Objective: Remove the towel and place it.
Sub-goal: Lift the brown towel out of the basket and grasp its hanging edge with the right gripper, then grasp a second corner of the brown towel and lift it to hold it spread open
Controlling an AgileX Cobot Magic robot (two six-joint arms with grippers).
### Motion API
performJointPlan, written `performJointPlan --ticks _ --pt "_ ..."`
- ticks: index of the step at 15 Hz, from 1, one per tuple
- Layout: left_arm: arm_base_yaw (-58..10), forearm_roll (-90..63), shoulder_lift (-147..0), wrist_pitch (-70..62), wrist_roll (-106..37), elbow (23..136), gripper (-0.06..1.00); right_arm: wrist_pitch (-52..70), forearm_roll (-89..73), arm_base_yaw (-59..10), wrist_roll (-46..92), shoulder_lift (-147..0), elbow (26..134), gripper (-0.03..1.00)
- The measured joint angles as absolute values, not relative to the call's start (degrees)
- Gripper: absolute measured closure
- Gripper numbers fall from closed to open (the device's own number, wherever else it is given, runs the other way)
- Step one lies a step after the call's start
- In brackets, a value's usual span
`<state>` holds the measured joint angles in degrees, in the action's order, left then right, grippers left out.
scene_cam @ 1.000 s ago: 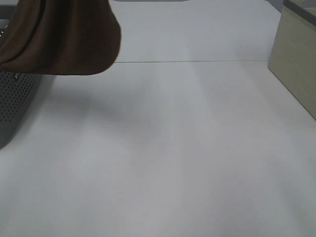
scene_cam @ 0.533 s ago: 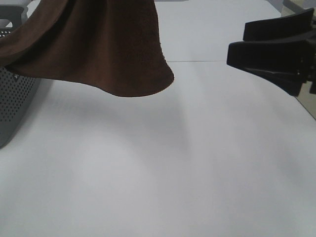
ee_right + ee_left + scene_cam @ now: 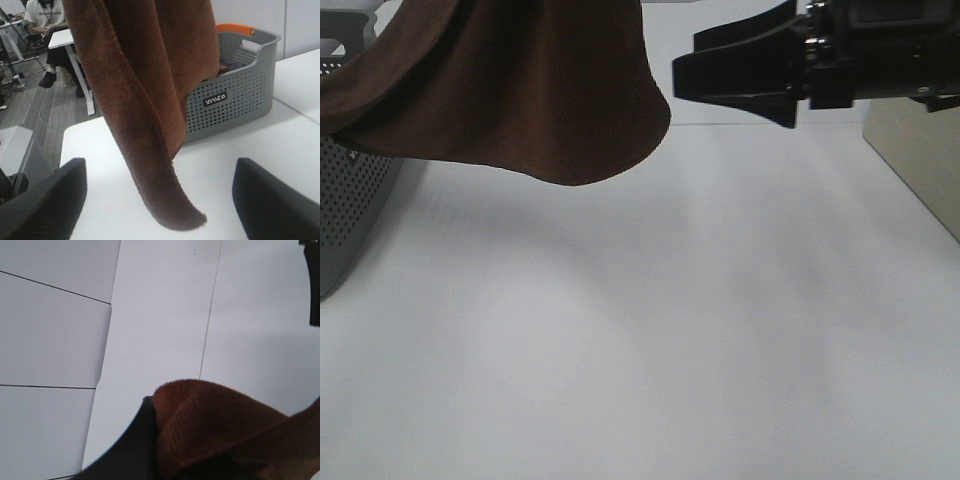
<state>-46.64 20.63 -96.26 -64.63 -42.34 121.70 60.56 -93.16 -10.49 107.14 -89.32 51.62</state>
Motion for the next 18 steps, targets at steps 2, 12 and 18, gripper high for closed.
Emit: performJointPlan --ticks 2,12,18 --pt "-46.64 20.63 -96.26 -64.57 -42.34 121.70 0.94 59.24 -90.93 -14.44 105.48 -92.25 55.18 0.20" --pt "-46.64 21.03 -97.86 -63.03 -41.48 121.70 0.94 54.43 -84.51 -19.94 101.93 -95.34 57.35 0.70" --pt "-46.64 21.14 -97.86 -63.03 -40.85 121.70 0.94 56.26 -81.59 -19.94 98.66 -95.34 58.16 0.96"
